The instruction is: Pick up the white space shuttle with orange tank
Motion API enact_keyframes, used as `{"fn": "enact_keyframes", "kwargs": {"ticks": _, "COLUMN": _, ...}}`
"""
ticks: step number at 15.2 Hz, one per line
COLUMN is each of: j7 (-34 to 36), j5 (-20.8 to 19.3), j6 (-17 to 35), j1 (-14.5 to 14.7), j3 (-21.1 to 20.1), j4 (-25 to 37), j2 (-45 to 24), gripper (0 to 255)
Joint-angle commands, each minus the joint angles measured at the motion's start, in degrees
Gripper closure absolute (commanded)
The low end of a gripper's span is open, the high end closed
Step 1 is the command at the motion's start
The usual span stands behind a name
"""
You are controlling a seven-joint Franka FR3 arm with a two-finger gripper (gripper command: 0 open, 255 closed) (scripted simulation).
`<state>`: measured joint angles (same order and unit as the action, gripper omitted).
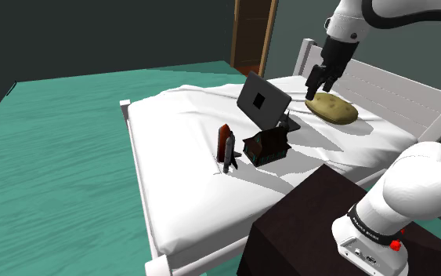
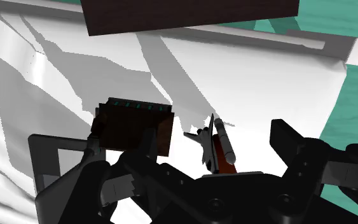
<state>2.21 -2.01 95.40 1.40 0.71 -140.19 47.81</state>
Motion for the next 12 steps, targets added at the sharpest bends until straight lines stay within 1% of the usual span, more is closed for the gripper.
{"fn": "enact_keyframes", "kwargs": {"ticks": 1, "j7": 0.0, "j5": 0.0, "j6": 0.0, "j1": 0.0, "j3": 0.0, "j4": 0.0, "j2": 0.0, "gripper": 0}}
{"fn": "enact_keyframes", "kwargs": {"ticks": 6, "j7": 6.24, "j5": 1.57, "j6": 12.04, "j1": -0.3, "j3": -3.33, "j4": -5.83, "j2": -4.08, "gripper": 0}}
{"fn": "enact_keyframes", "kwargs": {"ticks": 12, "j7": 14.0, "j5": 2.39, "j6": 27.13, "j1": -1.13, "j3": -7.62, "j4": -9.44, "j2": -13.05, "gripper": 0}}
